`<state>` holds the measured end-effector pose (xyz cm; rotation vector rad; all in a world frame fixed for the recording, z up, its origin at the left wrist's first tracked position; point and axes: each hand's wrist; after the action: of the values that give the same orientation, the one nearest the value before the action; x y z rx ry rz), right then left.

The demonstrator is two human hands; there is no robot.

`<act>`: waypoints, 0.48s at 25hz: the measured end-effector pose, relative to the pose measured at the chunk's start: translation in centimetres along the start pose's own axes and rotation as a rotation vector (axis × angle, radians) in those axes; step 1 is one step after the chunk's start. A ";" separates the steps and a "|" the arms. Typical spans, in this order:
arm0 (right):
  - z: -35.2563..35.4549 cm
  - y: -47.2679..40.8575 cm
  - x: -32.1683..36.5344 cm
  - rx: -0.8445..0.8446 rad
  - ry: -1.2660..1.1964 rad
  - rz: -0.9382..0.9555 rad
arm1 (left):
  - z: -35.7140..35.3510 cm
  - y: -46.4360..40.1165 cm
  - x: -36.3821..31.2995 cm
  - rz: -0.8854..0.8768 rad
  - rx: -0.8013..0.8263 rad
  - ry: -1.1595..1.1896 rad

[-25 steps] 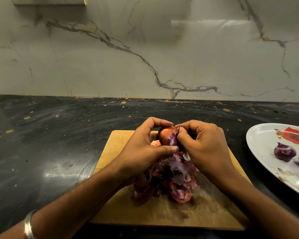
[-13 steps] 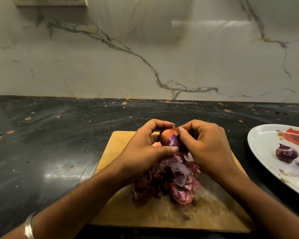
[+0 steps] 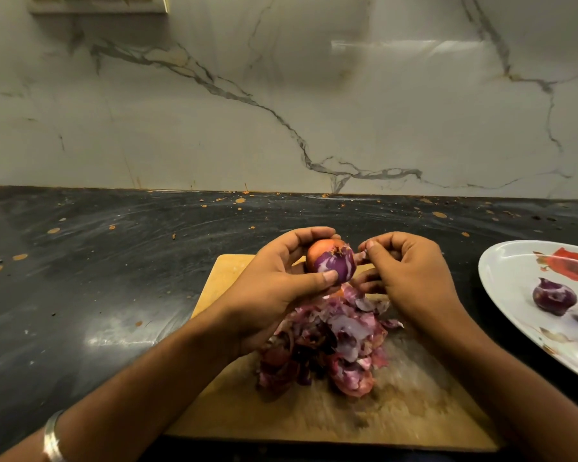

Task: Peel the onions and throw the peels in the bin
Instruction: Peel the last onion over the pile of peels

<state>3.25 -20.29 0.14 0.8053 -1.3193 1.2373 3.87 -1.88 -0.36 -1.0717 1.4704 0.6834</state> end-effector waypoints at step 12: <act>0.2 1.0 0.7 0.208 0.074 0.180 | 0.7 -0.2 0.1 0.032 -0.105 -0.021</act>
<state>2.09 -20.12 0.66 0.7910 -1.2371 1.5519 4.38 -1.43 -0.56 -1.1194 1.4494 0.8001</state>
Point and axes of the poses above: each hand's wrist, its own y-axis away from the middle knuckle, its own z-axis out of the back of the hand, x = y × z, and after that the axes turned 4 degrees about -y, right-handed
